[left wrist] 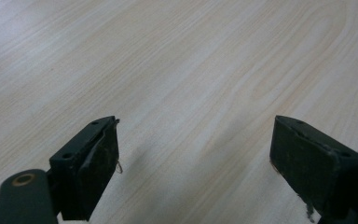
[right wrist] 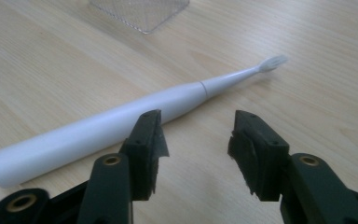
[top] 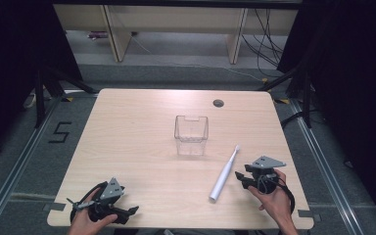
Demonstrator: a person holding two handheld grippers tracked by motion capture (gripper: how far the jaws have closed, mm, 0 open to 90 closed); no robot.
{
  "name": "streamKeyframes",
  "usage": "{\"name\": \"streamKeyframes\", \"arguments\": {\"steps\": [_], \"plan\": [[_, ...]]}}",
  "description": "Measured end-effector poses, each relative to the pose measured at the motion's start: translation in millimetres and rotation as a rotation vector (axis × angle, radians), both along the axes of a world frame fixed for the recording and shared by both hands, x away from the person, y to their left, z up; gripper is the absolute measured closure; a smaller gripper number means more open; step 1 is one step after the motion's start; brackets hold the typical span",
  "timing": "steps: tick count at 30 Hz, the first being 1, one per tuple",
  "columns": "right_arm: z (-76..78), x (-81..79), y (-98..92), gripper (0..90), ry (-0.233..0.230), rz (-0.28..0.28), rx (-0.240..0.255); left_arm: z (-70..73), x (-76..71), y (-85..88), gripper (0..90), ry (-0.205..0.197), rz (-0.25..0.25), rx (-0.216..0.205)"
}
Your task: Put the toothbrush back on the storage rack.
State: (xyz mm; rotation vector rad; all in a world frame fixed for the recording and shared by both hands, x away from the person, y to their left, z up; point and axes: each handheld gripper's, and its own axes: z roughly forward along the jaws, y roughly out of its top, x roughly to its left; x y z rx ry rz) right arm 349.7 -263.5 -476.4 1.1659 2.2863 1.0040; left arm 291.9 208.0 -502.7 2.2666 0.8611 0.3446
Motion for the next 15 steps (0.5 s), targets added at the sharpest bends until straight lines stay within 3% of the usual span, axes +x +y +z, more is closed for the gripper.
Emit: {"name": "streamKeyframes", "arguments": {"steps": [4, 5, 11, 14, 15], "plan": [[1.0, -2.2, 9.0, 60.7, 0.041, 0.001, 0.026, 0.1, 0.0, -0.2, 15.1, -0.001, 0.001, -0.003], [0.3, -0.8, 10.1, 63.1, 0.014, 0.027, 0.016, 0.0, -0.1, -0.2, 15.1, -0.001, 0.001, -0.004], [2.9, -3.1, 22.5, 74.1, -0.004, 0.074, 0.015, 0.1, -0.1, 0.0, 15.1, -0.001, -0.001, 0.000], [2.1, -1.8, 26.9, 80.0, -0.010, 0.117, -0.001, 0.0, -0.4, -0.5, 15.1, 0.000, 0.001, -0.009], [3.2, -3.1, 29.1, 81.1, 0.010, 0.109, 0.009, 0.2, 0.0, 0.1, 15.2, -0.001, -0.001, 0.002]]}}
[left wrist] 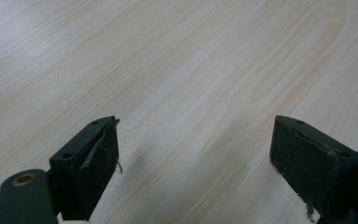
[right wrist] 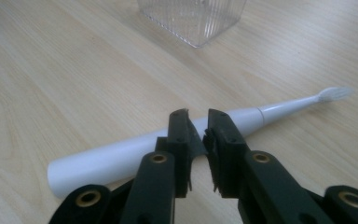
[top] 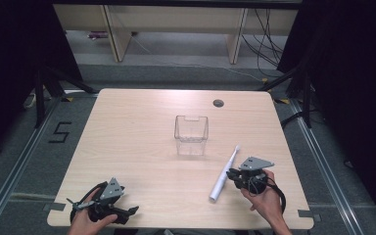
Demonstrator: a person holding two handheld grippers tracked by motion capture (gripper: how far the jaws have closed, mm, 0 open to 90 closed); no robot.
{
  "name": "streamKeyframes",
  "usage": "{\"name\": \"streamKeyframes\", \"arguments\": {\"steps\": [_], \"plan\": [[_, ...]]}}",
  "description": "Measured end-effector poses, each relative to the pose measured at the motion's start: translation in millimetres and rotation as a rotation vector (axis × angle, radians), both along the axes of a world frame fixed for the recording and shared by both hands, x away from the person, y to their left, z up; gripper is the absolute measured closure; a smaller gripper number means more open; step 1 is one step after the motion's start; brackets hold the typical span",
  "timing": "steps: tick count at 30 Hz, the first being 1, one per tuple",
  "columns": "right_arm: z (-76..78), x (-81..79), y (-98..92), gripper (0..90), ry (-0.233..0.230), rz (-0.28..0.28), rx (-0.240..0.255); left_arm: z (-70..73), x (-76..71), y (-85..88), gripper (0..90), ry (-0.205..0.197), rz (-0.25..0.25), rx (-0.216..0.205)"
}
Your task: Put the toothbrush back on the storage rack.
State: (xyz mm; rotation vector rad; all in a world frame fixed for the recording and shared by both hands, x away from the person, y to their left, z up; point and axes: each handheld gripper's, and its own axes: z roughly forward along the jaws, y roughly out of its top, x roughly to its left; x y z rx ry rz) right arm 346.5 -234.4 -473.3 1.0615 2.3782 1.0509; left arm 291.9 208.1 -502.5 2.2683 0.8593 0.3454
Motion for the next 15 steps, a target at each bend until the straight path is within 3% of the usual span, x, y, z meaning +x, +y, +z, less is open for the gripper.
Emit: {"name": "streamKeyframes", "arguments": {"steps": [1, 4, 9, 10, 15], "plan": [[-1.0, 1.2, 1.3, 82.6, -0.025, 0.015, -0.001, -0.1, 0.1, 0.0, 15.1, 0.001, 0.001, 0.000], [0.0, 2.1, 4.2, 86.3, -0.040, 0.035, -0.001, -0.3, -0.1, -0.3, 15.1, 0.002, 0.000, -0.001], [-0.7, 1.7, 12.4, 89.7, -0.035, 0.070, 0.013, -0.5, -0.1, -0.5, 15.1, 0.003, 0.002, -0.002], [-0.2, 0.6, 15.2, 90.0, -0.009, 0.074, 0.024, -0.7, -0.1, -0.5, 15.2, 0.005, 0.004, -0.003], [-1.3, 1.0, 24.1, 90.0, -0.013, 0.104, 0.017, -0.3, -0.1, -0.3, 15.1, 0.002, -0.002, 0.000]]}}
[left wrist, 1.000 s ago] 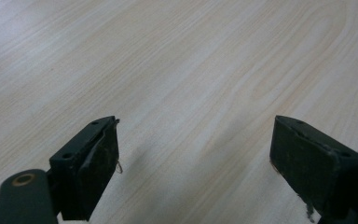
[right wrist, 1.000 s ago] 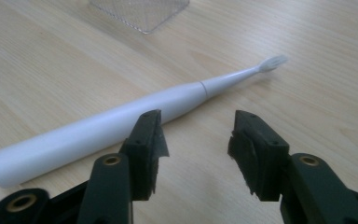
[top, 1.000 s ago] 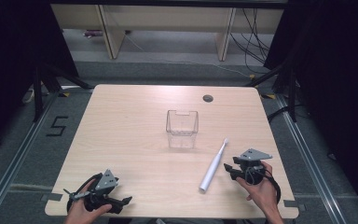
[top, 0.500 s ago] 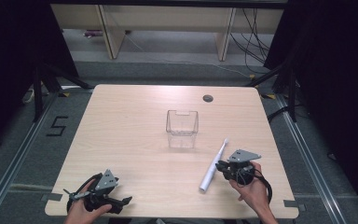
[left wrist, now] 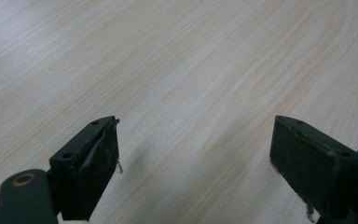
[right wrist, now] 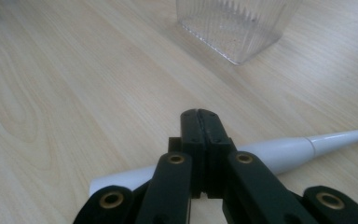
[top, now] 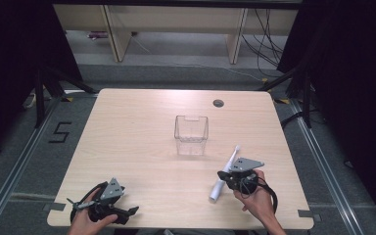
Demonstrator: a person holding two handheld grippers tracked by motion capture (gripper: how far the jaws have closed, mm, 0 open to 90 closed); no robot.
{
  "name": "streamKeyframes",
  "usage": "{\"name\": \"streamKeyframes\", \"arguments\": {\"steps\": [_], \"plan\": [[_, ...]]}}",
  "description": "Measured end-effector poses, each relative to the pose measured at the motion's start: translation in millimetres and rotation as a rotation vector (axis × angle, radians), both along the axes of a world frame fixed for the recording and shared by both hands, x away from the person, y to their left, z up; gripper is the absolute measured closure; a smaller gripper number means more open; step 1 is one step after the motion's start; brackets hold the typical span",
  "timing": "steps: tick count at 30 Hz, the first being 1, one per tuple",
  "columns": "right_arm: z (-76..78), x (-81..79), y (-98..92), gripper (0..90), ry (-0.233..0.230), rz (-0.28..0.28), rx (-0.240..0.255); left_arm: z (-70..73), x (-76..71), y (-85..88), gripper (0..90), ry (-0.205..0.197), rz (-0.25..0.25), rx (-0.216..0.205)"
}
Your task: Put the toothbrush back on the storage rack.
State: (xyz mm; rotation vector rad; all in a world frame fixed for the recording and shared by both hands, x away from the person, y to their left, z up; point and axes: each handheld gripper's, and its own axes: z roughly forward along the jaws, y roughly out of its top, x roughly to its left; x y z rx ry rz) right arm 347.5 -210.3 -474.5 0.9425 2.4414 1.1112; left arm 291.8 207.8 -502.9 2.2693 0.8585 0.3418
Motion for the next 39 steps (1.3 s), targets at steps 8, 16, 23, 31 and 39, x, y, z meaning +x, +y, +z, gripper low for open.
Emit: {"name": "streamKeyframes", "arguments": {"steps": [8, 16, 23, 31, 39], "plan": [[-0.5, 0.0, 11.1, 90.0, 0.023, 0.026, 0.003, -0.1, 0.0, 0.0, 15.1, 0.001, 0.002, -0.001], [-3.6, 0.0, 20.7, 90.0, 0.021, 0.059, -0.018, 0.0, 0.1, 0.1, 15.1, -0.001, 0.003, -0.002], [-7.7, -2.9, 25.8, 90.0, 0.051, 0.067, -0.023, 0.2, 0.0, 0.1, 15.1, -0.001, -0.001, -0.001], [-12.7, -3.8, 28.8, 90.0, 0.057, 0.091, -0.050, -0.2, -0.4, -1.1, 15.2, 0.001, -0.002, -0.008], [-14.9, -5.1, 27.5, 90.0, 0.093, 0.115, -0.063, 0.0, -0.4, -0.9, 15.1, 0.000, -0.003, -0.009]]}}
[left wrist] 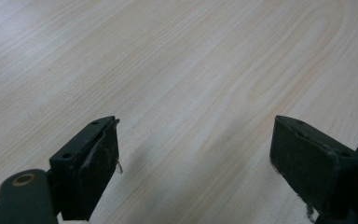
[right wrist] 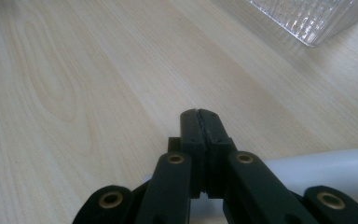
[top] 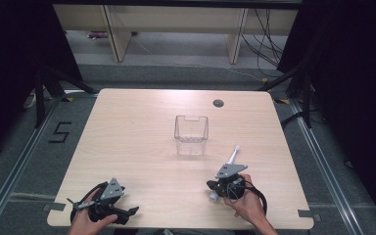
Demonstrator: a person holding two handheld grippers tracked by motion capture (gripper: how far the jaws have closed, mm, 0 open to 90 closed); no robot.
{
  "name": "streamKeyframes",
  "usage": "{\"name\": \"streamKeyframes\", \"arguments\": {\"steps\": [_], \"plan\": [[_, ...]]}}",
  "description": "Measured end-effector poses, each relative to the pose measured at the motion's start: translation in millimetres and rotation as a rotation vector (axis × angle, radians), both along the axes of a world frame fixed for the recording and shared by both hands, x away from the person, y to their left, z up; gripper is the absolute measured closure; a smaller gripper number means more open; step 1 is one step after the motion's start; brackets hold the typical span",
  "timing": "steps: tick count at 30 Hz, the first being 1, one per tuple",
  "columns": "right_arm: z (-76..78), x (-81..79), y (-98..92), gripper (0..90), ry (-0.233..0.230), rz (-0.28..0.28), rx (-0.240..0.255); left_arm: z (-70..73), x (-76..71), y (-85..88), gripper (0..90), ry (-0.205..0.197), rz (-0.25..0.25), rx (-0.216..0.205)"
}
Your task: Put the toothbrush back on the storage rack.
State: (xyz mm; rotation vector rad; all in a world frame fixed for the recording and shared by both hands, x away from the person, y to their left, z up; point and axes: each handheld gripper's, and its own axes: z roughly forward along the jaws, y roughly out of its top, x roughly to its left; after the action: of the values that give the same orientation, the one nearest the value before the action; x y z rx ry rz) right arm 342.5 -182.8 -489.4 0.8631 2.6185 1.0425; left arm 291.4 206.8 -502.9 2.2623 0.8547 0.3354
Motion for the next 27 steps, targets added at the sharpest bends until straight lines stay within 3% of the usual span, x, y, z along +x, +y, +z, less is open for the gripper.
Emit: {"name": "streamKeyframes", "arguments": {"steps": [5, 10, 15, 18, 23, 27], "plan": [[-2.7, -1.2, 0.2, 89.8, -0.017, 0.003, 0.004, 0.3, 0.2, 0.6, 15.1, 0.000, 0.000, 0.007], [-2.8, -2.6, -1.1, 89.7, 0.017, -0.003, -0.015, 0.3, 0.0, -0.1, 15.1, -0.002, 0.004, -0.004], [-4.8, -2.5, -1.2, 89.5, 0.011, 0.008, -0.009, 0.9, 0.3, 0.6, 15.1, -0.003, -0.001, 0.006], [-3.2, -4.4, -4.1, 89.4, 0.036, -0.016, -0.018, 0.9, 0.3, 0.5, 15.1, -0.003, -0.004, 0.007], [-3.7, -5.3, -8.4, 89.3, 0.029, -0.021, -0.017, 0.9, 0.4, 0.2, 15.1, -0.002, -0.003, 0.006], [-3.7, -5.0, -12.3, 89.2, 0.036, -0.002, -0.035, 1.8, 0.7, 1.1, 15.1, -0.004, -0.011, 0.019]]}}
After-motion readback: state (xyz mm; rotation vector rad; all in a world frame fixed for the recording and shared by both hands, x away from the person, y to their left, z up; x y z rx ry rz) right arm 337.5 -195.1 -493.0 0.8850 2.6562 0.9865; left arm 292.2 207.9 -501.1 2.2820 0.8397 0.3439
